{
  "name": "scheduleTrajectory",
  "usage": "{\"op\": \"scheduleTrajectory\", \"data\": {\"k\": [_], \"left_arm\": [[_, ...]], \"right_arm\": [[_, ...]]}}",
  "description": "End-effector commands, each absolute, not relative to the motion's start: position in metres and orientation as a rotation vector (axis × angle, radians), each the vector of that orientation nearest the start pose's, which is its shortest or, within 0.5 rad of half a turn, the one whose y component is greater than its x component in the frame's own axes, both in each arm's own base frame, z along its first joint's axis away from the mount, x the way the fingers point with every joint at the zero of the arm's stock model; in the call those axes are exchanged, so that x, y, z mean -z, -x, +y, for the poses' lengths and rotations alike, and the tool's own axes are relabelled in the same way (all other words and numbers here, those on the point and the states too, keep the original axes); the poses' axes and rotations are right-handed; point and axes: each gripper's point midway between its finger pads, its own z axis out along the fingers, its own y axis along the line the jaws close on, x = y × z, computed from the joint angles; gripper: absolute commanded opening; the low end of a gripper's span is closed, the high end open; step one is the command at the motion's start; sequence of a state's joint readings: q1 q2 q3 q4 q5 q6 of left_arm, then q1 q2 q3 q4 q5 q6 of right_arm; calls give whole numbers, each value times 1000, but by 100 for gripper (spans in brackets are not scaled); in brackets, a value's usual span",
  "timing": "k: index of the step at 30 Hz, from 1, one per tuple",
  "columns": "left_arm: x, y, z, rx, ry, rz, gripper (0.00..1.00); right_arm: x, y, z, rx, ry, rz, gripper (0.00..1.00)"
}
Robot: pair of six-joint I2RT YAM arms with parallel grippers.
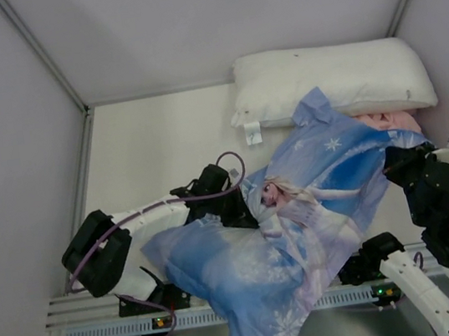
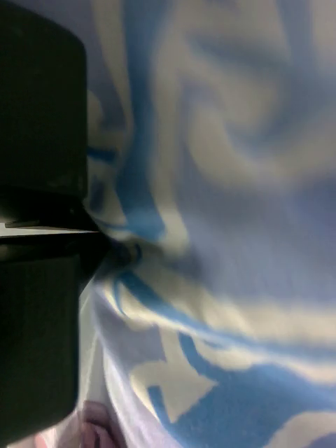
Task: Remove the pillowcase from the pillow
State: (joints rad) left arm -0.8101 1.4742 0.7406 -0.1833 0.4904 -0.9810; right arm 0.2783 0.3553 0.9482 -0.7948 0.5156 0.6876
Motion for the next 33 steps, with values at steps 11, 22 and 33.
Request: {"op": "scheduleTrajectory", "data": {"k": [11,22,33], "left_arm": [[-77,-384,-217,531,395,2659,0],[-251,-364,-191,515,180,2321,32],[-256,-81,-293,1566,-465,2201,0]], "right_arm": [[-288,-171,-3,-296,-650,1678,0],[-255,-177,17,-361,-596,1763,0],[-248,-188,19,-345,-577,1770,0]]}}
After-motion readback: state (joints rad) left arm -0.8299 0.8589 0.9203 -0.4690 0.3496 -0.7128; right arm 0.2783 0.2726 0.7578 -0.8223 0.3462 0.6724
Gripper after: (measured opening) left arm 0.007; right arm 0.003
